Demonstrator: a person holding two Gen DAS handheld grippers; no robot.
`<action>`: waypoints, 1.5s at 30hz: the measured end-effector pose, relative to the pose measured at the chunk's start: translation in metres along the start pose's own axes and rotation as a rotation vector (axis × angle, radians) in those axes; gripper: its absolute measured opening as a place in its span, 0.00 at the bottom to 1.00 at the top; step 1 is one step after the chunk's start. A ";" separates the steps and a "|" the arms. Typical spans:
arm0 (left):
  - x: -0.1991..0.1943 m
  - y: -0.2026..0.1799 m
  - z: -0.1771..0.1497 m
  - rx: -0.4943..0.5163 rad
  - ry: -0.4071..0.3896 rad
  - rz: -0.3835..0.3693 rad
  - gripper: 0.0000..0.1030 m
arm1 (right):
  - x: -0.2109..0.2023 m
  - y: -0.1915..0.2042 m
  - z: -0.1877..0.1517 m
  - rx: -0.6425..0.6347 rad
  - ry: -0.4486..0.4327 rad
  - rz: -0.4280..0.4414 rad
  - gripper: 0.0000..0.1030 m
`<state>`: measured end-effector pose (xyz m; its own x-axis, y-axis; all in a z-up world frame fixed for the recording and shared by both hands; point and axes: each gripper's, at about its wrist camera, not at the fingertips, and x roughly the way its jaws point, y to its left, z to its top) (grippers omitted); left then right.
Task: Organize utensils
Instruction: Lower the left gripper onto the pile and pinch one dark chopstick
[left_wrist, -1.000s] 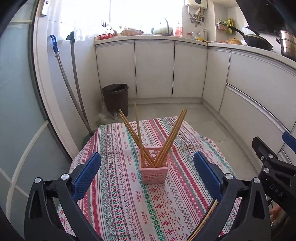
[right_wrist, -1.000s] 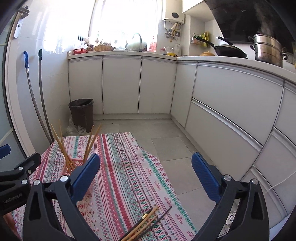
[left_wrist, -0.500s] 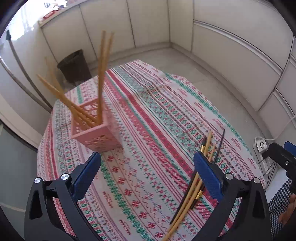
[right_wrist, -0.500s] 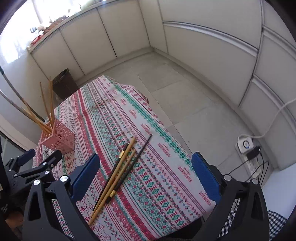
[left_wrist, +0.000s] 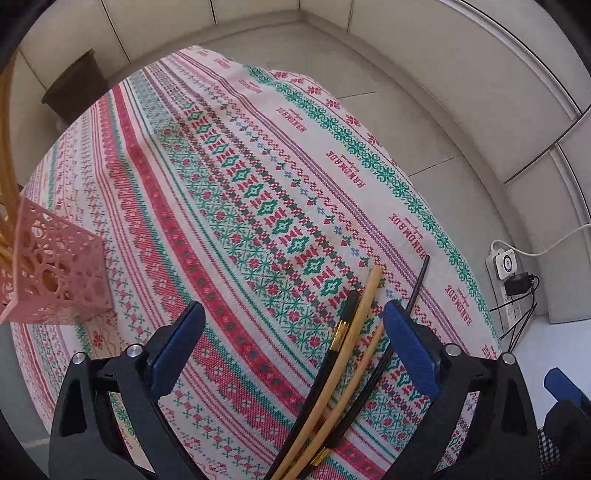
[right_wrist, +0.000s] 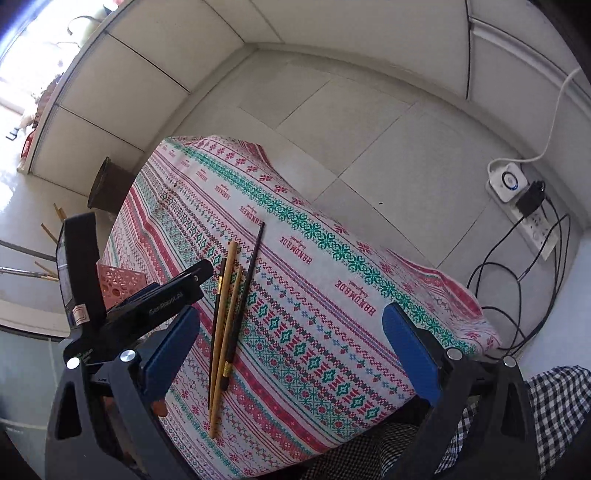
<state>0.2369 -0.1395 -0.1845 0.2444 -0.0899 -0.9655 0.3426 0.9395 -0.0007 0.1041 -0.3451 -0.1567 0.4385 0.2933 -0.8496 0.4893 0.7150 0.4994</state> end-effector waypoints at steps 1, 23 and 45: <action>0.003 0.000 0.002 -0.006 0.012 -0.008 0.78 | 0.000 -0.002 0.001 0.013 0.002 0.004 0.94; 0.002 0.013 -0.005 0.022 0.075 -0.120 0.35 | 0.023 -0.005 0.017 0.075 0.026 -0.020 0.94; 0.012 -0.010 -0.021 0.149 0.066 -0.031 0.07 | 0.031 -0.008 0.023 0.092 0.029 -0.036 0.94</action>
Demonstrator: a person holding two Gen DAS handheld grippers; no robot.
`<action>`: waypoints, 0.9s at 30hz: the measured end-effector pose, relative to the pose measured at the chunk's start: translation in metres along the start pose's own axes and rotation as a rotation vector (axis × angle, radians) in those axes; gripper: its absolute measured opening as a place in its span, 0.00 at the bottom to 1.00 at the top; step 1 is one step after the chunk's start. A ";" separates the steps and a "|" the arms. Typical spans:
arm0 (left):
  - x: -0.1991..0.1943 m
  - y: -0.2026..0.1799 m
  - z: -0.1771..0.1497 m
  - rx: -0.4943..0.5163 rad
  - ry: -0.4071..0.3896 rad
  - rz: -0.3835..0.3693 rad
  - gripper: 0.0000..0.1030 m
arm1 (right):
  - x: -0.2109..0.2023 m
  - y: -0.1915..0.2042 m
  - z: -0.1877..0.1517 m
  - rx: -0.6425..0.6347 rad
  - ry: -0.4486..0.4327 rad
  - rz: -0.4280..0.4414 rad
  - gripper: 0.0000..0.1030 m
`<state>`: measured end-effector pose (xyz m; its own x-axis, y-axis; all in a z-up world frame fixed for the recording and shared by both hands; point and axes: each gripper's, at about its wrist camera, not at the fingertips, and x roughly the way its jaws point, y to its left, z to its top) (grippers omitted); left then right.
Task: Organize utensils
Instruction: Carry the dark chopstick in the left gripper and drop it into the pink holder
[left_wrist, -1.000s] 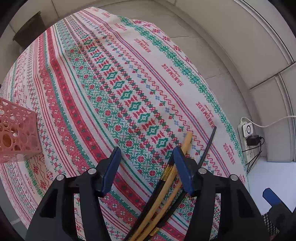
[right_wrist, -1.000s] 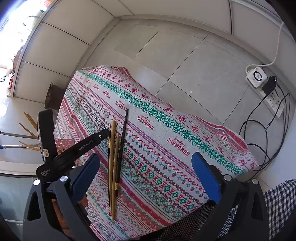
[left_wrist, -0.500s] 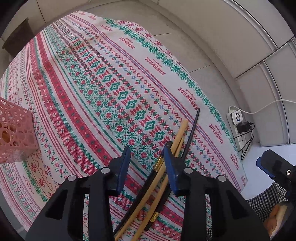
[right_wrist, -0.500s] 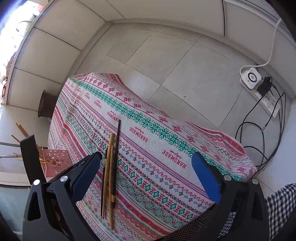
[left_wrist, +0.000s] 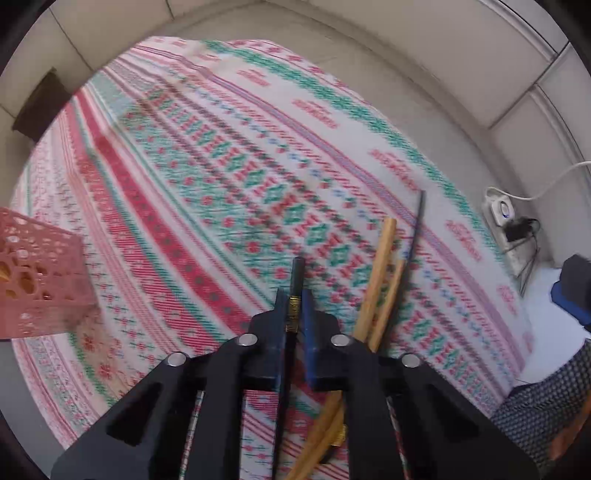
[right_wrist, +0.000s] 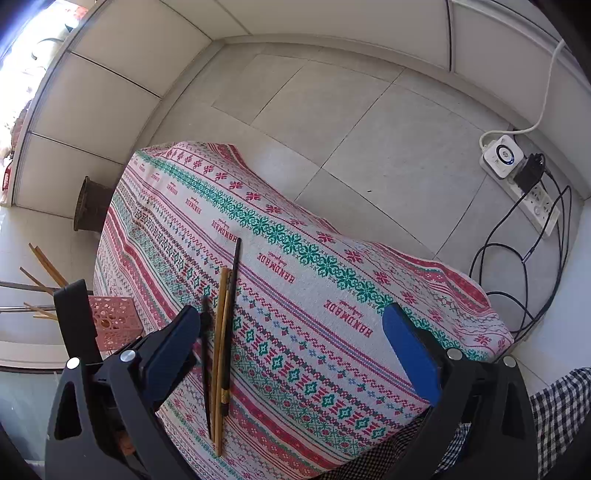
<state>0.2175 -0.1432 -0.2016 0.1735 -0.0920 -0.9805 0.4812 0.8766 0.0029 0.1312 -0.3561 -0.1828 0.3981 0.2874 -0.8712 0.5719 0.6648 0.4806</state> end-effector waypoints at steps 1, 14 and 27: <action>0.000 0.003 -0.001 -0.011 -0.006 -0.018 0.07 | 0.002 0.004 0.002 -0.005 -0.010 -0.006 0.94; -0.084 0.059 -0.065 -0.101 -0.219 0.120 0.06 | 0.075 0.073 0.005 -0.146 0.042 -0.142 0.57; -0.189 0.091 -0.120 -0.217 -0.496 0.228 0.06 | 0.029 0.109 -0.026 -0.301 -0.163 -0.001 0.05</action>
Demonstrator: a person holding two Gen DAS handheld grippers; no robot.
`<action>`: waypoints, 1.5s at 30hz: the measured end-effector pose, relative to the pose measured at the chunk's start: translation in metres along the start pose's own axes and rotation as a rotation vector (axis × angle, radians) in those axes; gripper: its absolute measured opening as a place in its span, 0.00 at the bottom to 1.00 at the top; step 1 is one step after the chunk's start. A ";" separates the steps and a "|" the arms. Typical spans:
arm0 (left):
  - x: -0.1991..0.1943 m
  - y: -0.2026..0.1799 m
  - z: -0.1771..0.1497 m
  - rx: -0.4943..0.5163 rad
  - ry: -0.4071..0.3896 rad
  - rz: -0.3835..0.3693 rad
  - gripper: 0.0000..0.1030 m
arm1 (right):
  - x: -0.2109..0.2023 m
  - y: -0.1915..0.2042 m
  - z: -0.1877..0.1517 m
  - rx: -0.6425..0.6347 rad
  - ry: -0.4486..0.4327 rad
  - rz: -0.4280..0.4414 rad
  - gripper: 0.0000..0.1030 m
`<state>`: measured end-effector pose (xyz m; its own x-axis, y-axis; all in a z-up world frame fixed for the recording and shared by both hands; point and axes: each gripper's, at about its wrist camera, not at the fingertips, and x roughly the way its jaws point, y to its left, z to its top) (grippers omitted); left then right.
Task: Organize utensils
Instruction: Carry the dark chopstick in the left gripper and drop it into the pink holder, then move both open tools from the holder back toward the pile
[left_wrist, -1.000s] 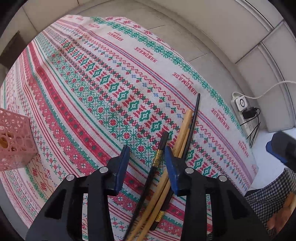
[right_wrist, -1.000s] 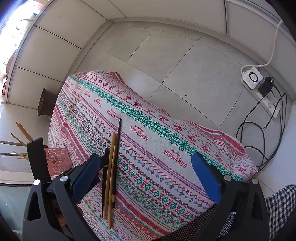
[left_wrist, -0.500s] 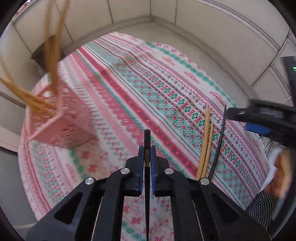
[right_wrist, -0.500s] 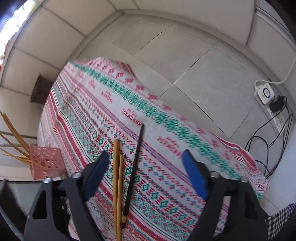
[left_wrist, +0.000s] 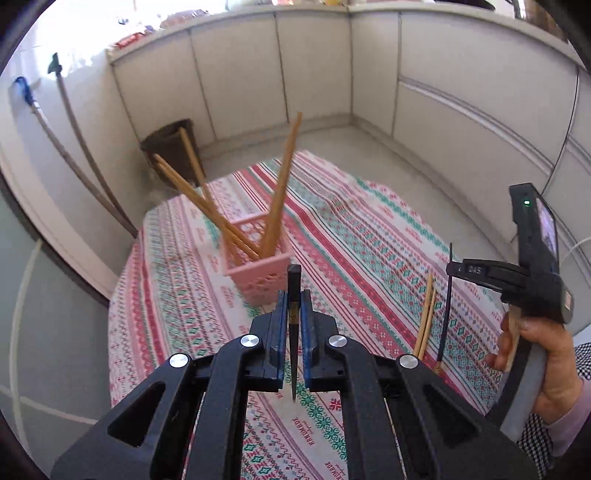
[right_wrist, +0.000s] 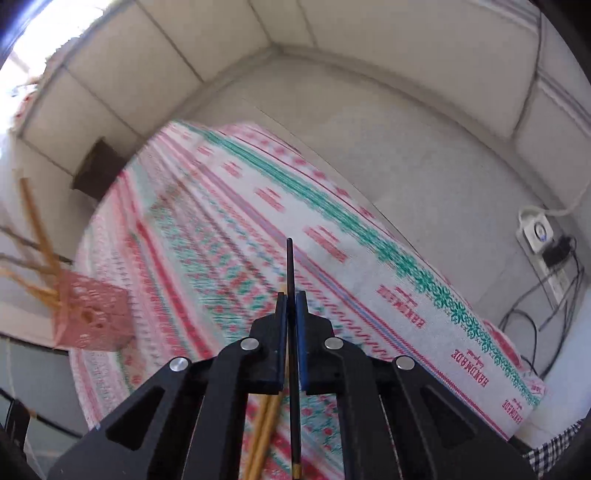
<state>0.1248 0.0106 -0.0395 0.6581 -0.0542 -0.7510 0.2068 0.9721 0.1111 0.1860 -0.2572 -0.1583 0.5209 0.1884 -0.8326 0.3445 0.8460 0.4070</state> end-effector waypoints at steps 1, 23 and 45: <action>-0.008 0.003 -0.001 -0.009 -0.017 0.004 0.06 | -0.015 0.009 -0.002 -0.034 -0.026 0.026 0.05; -0.100 0.089 0.051 -0.294 -0.263 -0.064 0.06 | -0.202 0.122 0.024 -0.285 -0.314 0.387 0.05; -0.035 0.121 0.083 -0.398 -0.228 -0.080 0.29 | -0.154 0.189 0.052 -0.385 -0.257 0.431 0.05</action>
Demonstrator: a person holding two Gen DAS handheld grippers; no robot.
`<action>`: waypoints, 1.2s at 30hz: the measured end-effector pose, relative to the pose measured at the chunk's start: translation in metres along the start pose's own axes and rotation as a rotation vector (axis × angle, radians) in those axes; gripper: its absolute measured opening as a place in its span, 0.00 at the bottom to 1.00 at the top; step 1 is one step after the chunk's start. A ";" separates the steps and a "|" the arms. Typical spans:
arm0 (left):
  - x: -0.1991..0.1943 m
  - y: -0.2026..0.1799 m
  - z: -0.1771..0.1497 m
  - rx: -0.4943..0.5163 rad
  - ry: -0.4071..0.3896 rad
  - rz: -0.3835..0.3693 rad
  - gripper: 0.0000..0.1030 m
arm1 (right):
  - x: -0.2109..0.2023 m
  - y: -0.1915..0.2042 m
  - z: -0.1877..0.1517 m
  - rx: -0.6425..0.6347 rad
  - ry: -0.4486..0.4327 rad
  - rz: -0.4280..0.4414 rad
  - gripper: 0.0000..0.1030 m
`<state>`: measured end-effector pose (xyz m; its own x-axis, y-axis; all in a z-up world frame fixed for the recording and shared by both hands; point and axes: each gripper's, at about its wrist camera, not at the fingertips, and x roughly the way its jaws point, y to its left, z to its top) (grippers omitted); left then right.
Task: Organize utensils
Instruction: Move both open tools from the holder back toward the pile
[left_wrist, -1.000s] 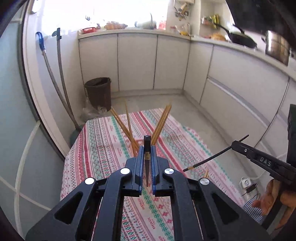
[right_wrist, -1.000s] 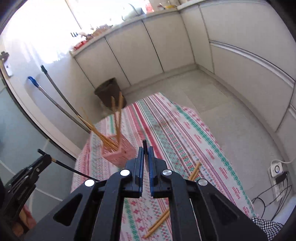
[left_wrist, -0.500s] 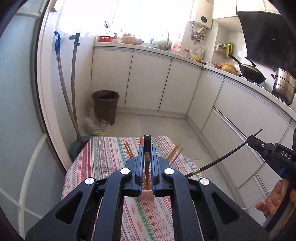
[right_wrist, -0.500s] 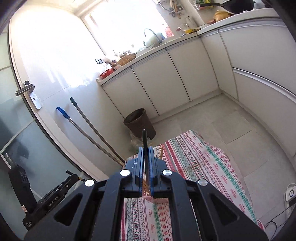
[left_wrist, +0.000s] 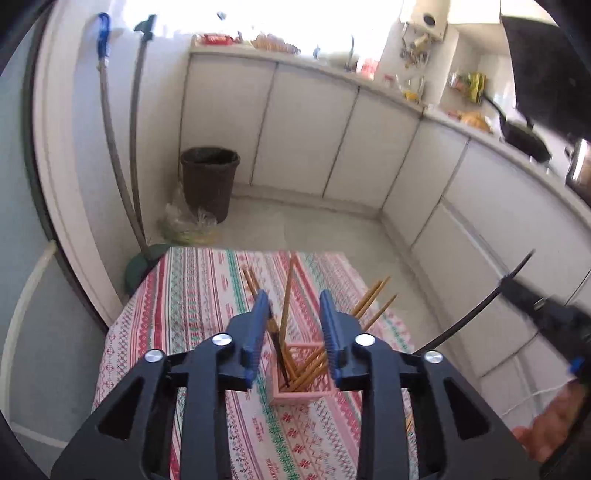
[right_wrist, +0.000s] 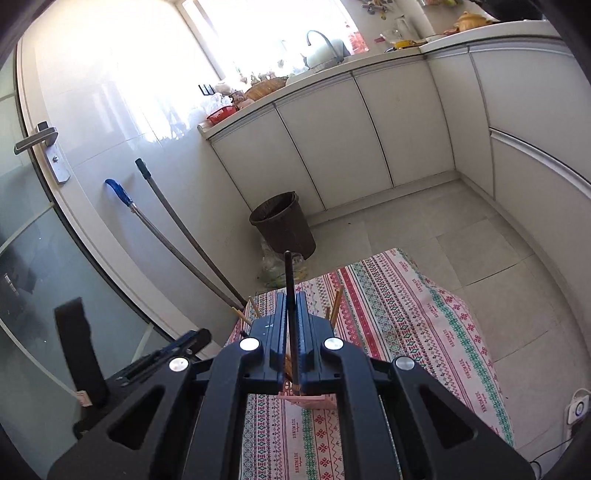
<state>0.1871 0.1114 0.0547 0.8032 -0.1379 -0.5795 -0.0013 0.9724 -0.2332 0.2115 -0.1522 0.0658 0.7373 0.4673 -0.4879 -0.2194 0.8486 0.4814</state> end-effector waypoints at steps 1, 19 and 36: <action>-0.011 0.004 0.004 -0.015 -0.025 -0.002 0.30 | 0.002 -0.001 -0.001 0.002 0.005 -0.007 0.05; -0.015 -0.007 -0.011 0.053 -0.011 0.078 0.40 | 0.075 0.007 -0.030 -0.027 0.067 -0.087 0.41; -0.014 -0.042 -0.056 0.194 -0.037 0.234 0.86 | 0.010 -0.020 -0.076 -0.141 -0.017 -0.341 0.80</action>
<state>0.1425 0.0621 0.0286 0.8159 0.0973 -0.5700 -0.0780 0.9953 0.0583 0.1746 -0.1459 -0.0044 0.7934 0.1487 -0.5903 -0.0443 0.9813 0.1875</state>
